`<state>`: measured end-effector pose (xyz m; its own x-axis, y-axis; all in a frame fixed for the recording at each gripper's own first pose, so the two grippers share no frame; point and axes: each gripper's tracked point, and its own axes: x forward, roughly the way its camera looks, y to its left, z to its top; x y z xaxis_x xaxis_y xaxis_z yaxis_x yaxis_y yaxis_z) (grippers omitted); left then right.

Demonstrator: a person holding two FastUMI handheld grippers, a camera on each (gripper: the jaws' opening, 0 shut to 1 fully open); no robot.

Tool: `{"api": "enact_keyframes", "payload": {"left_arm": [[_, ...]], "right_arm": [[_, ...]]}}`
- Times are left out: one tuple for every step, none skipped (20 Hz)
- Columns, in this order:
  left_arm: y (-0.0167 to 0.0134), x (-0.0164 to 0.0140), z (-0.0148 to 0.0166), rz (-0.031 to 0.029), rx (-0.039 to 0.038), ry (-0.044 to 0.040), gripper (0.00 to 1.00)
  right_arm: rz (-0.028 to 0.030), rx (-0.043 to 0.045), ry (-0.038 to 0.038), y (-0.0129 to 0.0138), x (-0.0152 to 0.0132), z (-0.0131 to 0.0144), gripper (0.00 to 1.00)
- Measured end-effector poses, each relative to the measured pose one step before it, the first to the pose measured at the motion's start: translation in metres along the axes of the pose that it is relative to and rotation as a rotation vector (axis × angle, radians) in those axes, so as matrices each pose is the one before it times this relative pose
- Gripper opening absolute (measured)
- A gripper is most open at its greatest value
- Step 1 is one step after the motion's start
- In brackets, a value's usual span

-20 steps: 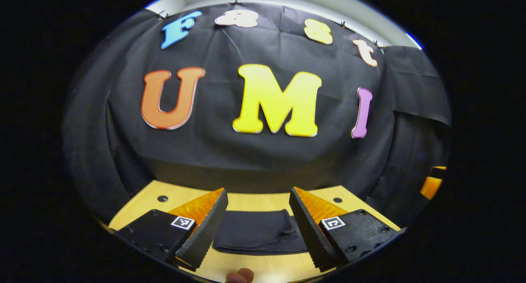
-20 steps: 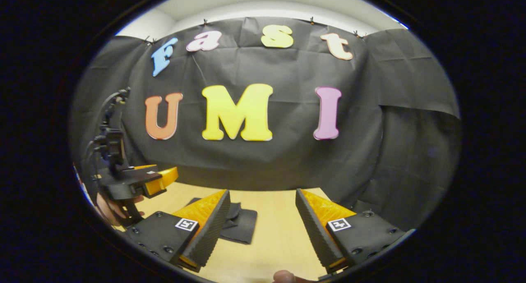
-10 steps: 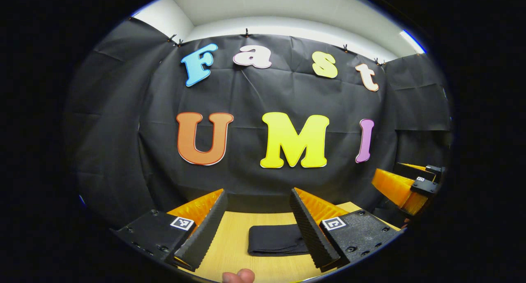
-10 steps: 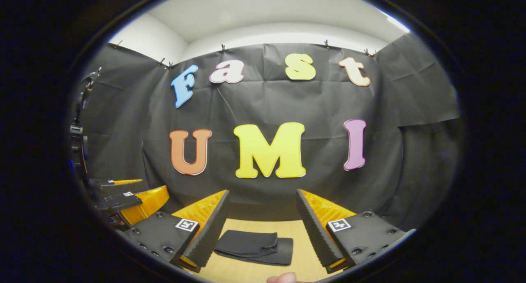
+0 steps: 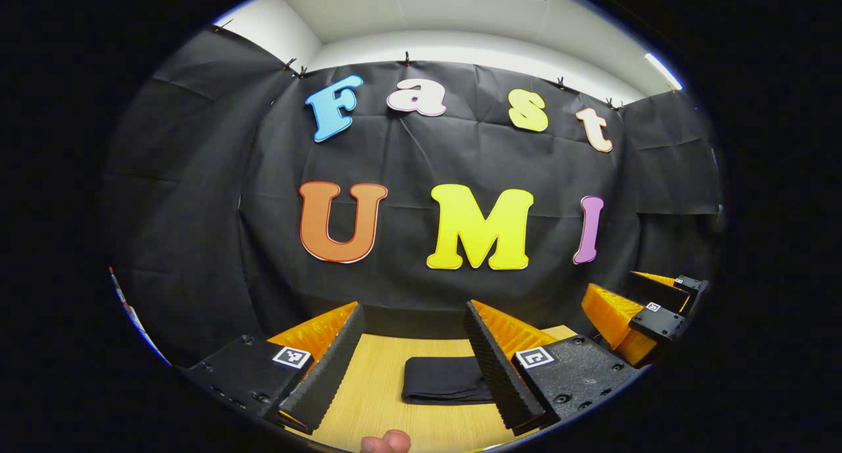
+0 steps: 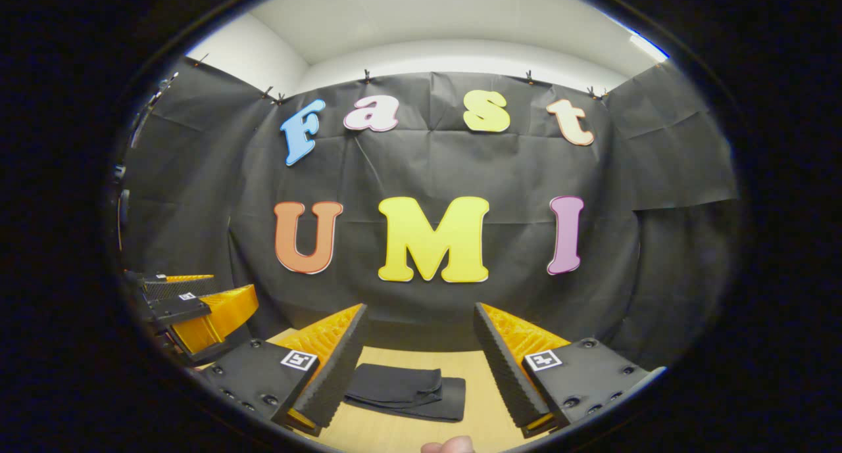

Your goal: Grasp the waist and the cuffs of the jeans and fold them to make the two legs overlap; first hold the waist and fold one-third of the jeans toward the cuffs, then hold the cuffs and fold the remaining one-third in the same direction to finish folding.

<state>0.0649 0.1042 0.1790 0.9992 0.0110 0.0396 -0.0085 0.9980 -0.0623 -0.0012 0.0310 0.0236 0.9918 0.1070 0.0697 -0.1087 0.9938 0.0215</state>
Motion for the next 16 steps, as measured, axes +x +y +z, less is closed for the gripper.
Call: {"api": "enact_keyframes", "payload": {"left_arm": [[-0.00065,-0.00148,0.00105,-0.00163,0.00430,-0.00617,0.97],[-0.00067,0.00015,-0.00029,-0.00241,-0.00052,-0.00104,0.97],[-0.00062,0.00129,-0.00079,-0.00059,-0.00317,0.00195,0.88],[-0.00140,0.00135,-0.00097,-0.00235,-0.00538,0.00327,1.00],[-0.00069,0.00025,-0.00094,-0.00088,-0.00557,0.00266,1.00],[-0.00023,0.00055,0.00099,-0.00087,-0.00399,-0.00144,1.00],[0.00142,0.00063,-0.00064,0.00022,-0.00154,0.00099,1.00],[0.00117,0.00003,-0.00104,0.00431,0.00173,0.00220,0.97],[0.00040,0.00052,0.00071,0.00237,0.00048,0.00179,0.97],[0.00065,-0.00046,0.00007,0.00263,-0.00088,-0.00179,0.97],[0.00014,0.00054,0.00033,0.00102,-0.00281,-0.00213,0.97],[0.00054,-0.00002,-0.00035,0.00062,-0.00401,-0.00107,0.97],[0.00049,0.00127,-0.00076,0.00192,-0.00118,0.00288,0.97],[-0.00003,0.00102,-0.00139,-0.00056,-0.00128,0.00410,0.97],[0.00005,0.00029,-0.00081,-0.00143,-0.00050,0.00241,0.97],[-0.00096,0.00146,-0.00080,-0.00390,-0.00143,0.00077,0.88]], "right_arm": [[0.00453,-0.00308,-0.00080,0.00055,-0.00054,0.00010,0.99],[-0.00052,-0.00462,-0.00393,-0.00039,0.00011,0.00194,0.99],[-0.00028,-0.00233,-0.00225,-0.00131,0.00001,0.00081,0.99],[-0.00262,-0.00105,-0.00171,-0.00152,0.00087,0.00012,0.99],[-0.00106,0.00003,0.00197,-0.00062,0.00110,-0.00071,0.99],[0.00013,0.00041,0.00089,-0.00052,0.00076,0.00006,0.99],[-0.00001,-0.00028,0.00112,-0.00098,0.00162,-0.00055,0.99],[0.00157,-0.00327,0.00096,-0.00077,0.00214,-0.00019,0.99],[0.00146,-0.00127,-0.00012,-0.00024,0.00034,0.00014,0.99],[0.00211,-0.00056,0.00033,0.00045,0.00159,-0.00021,0.99],[0.00134,0.00016,-0.00175,0.00024,0.00124,0.00008,0.99],[0.00115,0.00049,0.00098,0.00030,0.00050,-0.00056,0.99],[0.00049,0.00041,0.00080,-0.00003,0.00167,-0.00079,0.99],[-0.00242,-0.00154,0.00094,-0.00107,0.00112,-0.00006,0.99],[-0.00197,-0.00016,0.00089,-0.00094,-0.00042,-0.00092,0.99],[-0.00348,0.00077,-0.00215,-0.00096,-0.00079,0.00051,0.98]]}}
